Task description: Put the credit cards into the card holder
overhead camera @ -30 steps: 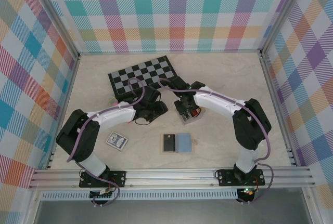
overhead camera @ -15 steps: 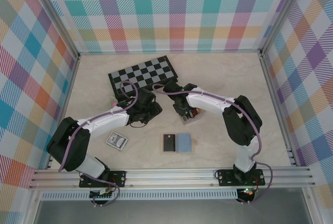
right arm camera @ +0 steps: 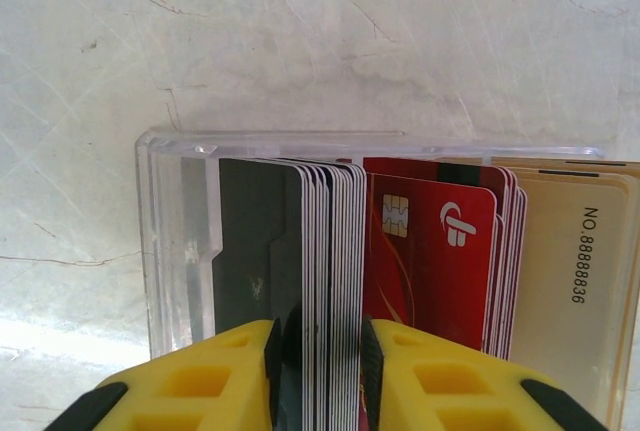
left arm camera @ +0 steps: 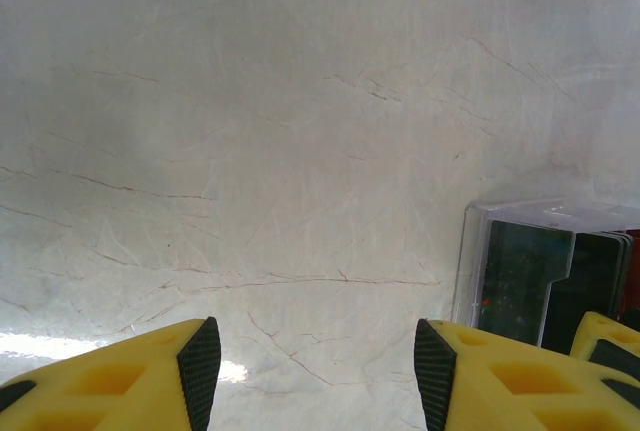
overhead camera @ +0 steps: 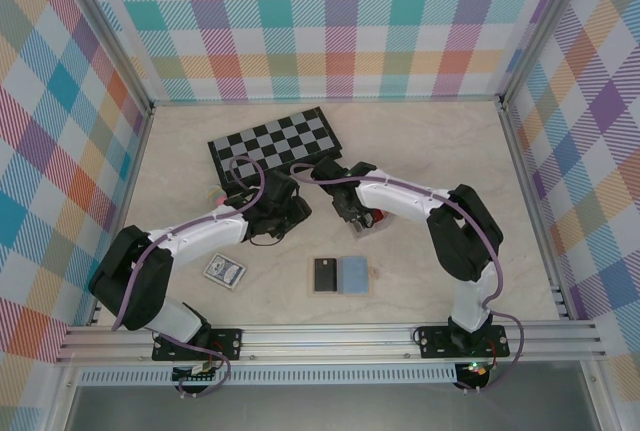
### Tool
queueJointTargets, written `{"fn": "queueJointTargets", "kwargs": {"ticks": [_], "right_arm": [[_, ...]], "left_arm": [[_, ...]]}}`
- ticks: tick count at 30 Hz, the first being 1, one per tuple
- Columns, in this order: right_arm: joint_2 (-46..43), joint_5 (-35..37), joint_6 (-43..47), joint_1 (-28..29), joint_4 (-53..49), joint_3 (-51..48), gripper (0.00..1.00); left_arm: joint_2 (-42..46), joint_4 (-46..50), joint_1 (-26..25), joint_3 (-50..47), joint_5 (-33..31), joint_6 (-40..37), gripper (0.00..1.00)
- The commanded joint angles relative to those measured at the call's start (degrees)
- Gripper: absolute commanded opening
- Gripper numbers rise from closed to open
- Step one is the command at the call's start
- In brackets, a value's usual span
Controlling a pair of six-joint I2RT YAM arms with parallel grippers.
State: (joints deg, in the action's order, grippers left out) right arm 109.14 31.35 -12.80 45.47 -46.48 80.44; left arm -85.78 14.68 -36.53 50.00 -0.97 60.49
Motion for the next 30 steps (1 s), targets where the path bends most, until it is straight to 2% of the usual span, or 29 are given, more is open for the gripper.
{"fn": "queueJointTargets", "kwargs": {"ticks": [1,15,20,23,30], "right_arm": [[-2.22,1.72,-0.08,0.00,-1.95,1.14,0.27],[-3.19,2.84,0.05,-0.03,-2.28,1.27,0.20],[-2.37,-1.13,0.31,-0.12,-2.00,1.23,0.29],[-1.20,-2.42,0.39,-0.14,-1.86,1.21,0.38],[2.20,0.68,-0.07,-0.38,-1.84,1.36,0.40]], "left_arm": [[0.88,-0.45,0.68,-0.59,-0.02,0.42,0.56],[0.61,-0.61,0.67,-0.46,0.42,0.46,0.56],[0.43,-1.13,0.68,-0.65,0.88,0.50,0.56],[0.30,-1.21,0.67,-0.69,0.95,0.41,0.56],[-0.51,-1.10,0.67,0.07,1.21,0.24,0.56]]}}
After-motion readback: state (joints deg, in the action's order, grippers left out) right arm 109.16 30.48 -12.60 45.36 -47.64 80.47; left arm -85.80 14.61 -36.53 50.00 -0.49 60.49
